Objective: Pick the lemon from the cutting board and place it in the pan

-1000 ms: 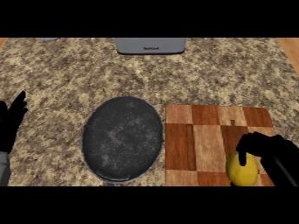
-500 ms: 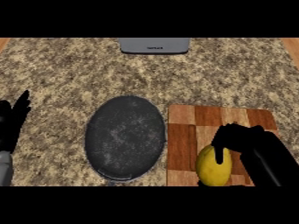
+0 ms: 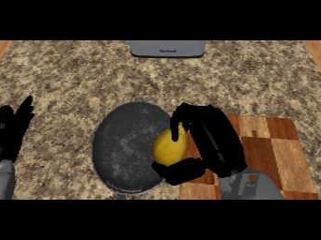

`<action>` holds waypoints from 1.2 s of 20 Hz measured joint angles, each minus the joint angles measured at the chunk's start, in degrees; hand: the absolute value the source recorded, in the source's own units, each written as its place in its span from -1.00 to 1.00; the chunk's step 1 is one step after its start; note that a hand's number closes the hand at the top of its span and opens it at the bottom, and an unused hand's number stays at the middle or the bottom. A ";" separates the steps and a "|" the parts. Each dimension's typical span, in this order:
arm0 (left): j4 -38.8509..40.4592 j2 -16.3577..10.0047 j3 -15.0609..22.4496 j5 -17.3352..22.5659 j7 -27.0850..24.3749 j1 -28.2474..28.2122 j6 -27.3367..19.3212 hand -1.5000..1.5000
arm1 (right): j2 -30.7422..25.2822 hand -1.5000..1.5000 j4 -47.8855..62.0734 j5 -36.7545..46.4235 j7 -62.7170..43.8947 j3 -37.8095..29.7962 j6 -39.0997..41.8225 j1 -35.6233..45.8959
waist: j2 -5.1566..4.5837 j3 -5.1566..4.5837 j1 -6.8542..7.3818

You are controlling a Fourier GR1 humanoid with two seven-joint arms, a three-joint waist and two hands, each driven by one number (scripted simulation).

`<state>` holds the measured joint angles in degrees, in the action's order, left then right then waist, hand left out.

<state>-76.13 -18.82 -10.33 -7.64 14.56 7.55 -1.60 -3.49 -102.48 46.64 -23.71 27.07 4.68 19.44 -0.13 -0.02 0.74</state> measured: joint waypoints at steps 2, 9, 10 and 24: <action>0.64 0.03 -0.29 0.17 -0.56 0.41 0.19 0.00 | 1.33 1.00 5.77 -1.28 -1.30 1.81 -3.78 3.19 | -0.04 0.00 0.15; 0.46 0.34 -0.01 -0.02 0.18 1.59 0.62 0.00 | 3.08 1.00 29.11 -8.99 -1.52 6.64 -17.35 16.03 | -0.23 0.02 1.01; 0.36 0.46 0.24 -0.03 0.33 1.68 0.88 0.00 | 3.17 1.00 32.44 -10.54 -0.96 7.58 -19.39 17.40 | -0.28 0.02 1.23; 0.85 1.81 2.11 -1.15 0.41 4.81 1.30 0.00 | 3.49 -1.00 53.24 -40.87 10.39 20.76 -33.77 25.55 | -1.23 0.09 4.77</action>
<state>-75.29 -17.02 -8.22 -8.78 14.98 12.36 -0.30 0.00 -49.24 5.77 -13.32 47.83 -29.08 44.98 -1.36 0.08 5.51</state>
